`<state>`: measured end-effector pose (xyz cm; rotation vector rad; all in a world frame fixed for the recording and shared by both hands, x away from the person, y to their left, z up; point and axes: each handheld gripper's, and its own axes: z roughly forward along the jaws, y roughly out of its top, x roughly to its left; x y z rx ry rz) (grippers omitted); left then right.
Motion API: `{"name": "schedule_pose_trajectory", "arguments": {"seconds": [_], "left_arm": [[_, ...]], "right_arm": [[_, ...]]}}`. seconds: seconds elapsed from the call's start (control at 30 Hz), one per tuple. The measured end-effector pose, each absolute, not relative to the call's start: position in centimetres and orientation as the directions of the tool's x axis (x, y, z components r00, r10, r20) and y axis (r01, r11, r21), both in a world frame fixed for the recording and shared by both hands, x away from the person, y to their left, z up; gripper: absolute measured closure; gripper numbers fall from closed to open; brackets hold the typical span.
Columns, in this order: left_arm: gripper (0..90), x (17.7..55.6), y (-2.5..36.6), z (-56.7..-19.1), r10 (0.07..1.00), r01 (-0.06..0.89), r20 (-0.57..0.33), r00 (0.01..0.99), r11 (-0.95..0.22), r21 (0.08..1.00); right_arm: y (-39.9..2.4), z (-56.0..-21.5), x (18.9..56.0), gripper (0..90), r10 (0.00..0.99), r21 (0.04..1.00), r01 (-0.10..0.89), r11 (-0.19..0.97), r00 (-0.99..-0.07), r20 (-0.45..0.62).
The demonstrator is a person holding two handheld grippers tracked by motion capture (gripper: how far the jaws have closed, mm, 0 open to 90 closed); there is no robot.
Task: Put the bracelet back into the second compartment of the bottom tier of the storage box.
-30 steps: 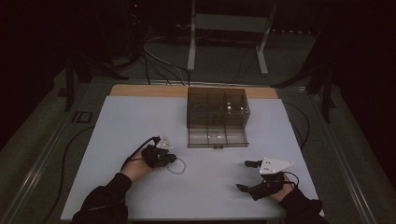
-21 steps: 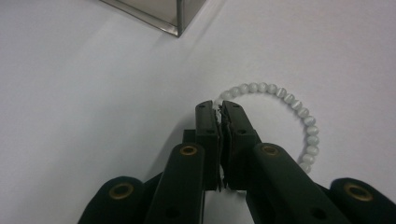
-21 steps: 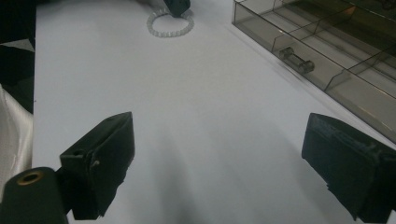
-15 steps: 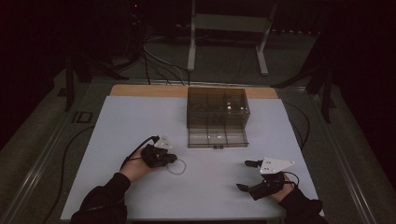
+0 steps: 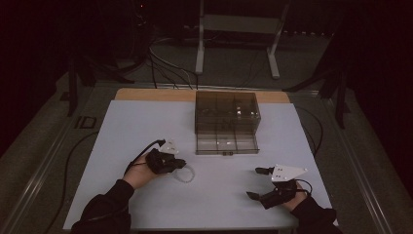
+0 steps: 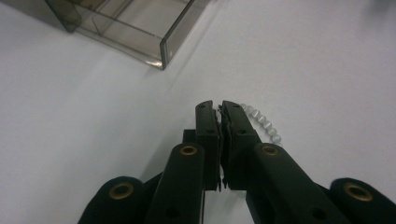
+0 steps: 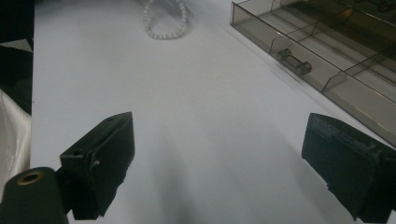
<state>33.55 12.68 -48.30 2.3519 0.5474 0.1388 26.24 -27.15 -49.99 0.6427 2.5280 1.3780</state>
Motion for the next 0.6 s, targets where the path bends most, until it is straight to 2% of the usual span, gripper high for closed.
{"name": "schedule_pose_trajectory", "arguments": {"seconds": [0.6], "left_arm": [[87.1,32.9,12.4,-45.6,0.350,0.271,-0.043,0.936,-0.633,0.726]], "right_arm": [[-27.2,-49.9,26.2,9.7,0.462,0.834,0.278,0.477,-0.886,0.031]]}}
